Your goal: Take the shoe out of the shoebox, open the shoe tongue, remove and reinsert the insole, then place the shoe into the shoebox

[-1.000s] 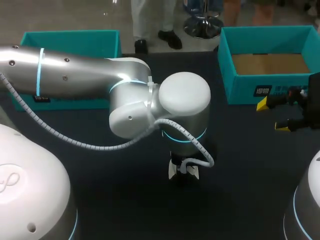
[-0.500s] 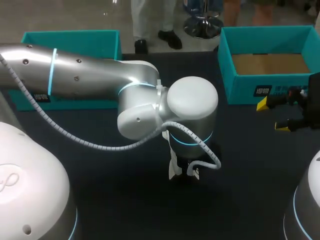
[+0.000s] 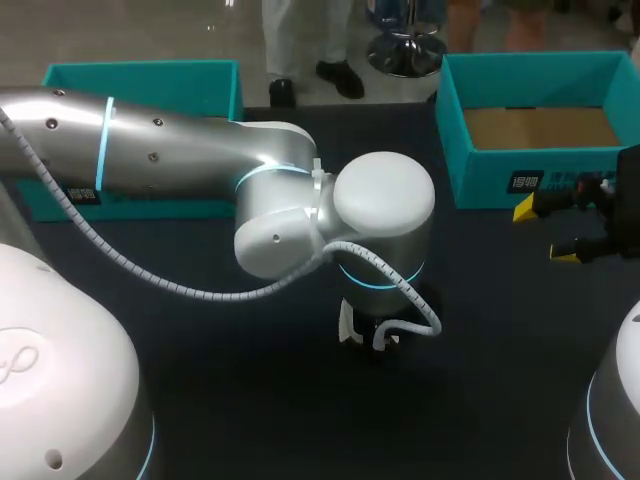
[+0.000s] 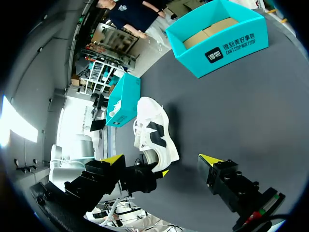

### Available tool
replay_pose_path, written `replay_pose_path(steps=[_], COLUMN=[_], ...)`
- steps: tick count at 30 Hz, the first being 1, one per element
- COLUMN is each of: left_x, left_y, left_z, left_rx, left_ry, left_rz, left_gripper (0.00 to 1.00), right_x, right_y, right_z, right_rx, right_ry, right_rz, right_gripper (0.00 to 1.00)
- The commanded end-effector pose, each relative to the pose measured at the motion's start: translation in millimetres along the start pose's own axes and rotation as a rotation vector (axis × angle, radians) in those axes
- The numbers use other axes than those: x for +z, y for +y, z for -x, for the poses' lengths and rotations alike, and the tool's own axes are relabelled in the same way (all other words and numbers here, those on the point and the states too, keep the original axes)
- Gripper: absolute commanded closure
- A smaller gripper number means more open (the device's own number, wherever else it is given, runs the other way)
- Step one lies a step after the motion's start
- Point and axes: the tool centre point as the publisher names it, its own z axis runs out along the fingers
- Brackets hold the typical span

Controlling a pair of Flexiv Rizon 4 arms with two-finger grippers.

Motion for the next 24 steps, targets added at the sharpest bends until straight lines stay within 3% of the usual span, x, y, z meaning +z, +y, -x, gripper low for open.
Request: replay_pose_path(steps=[1, 24], left_x=[-5, -71], left_y=[1, 3], left_z=[-2.1, -7.7], left_rx=[0.007, -0.072], left_ry=[0.004, 0.100], left_rz=[-0.005, 0.021], left_gripper=[1.00, 1.00], right_x=[0, 0], right_y=[-0.9, -0.9], right_z=[0.0, 0.0], right_rx=[0.001, 0.001], right_ry=[-0.002, -0.002], right_rz=[0.001, 0.001], right_gripper=[0.00, 0.00])
